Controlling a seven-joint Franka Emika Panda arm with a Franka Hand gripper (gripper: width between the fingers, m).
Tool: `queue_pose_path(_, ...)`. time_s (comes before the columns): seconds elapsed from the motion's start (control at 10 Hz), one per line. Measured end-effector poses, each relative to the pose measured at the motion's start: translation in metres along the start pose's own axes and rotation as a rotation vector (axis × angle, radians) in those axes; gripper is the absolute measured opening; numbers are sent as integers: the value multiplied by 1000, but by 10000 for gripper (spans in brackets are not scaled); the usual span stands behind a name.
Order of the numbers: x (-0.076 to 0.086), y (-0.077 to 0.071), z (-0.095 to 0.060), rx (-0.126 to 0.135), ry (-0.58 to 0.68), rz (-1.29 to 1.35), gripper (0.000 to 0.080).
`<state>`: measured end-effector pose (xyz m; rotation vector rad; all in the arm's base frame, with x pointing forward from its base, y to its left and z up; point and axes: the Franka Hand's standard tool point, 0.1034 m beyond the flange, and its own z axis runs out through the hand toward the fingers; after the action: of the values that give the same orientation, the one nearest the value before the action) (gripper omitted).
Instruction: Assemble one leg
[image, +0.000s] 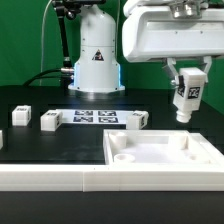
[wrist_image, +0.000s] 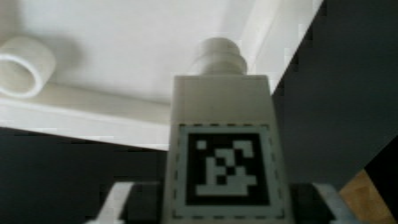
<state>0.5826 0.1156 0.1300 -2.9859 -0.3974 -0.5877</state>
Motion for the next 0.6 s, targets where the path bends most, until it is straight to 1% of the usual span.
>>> queue_pose_path(0.2, 23, 3, 15, 8, 5, 10, 294)
queue_pose_path(0.3, 35, 4, 25, 12, 14, 15, 294)
queue_pose_path(0.5, 36, 4, 26, 8, 44, 14, 294)
queue_pose_path(0.6, 35, 4, 27, 9, 39, 14, 294)
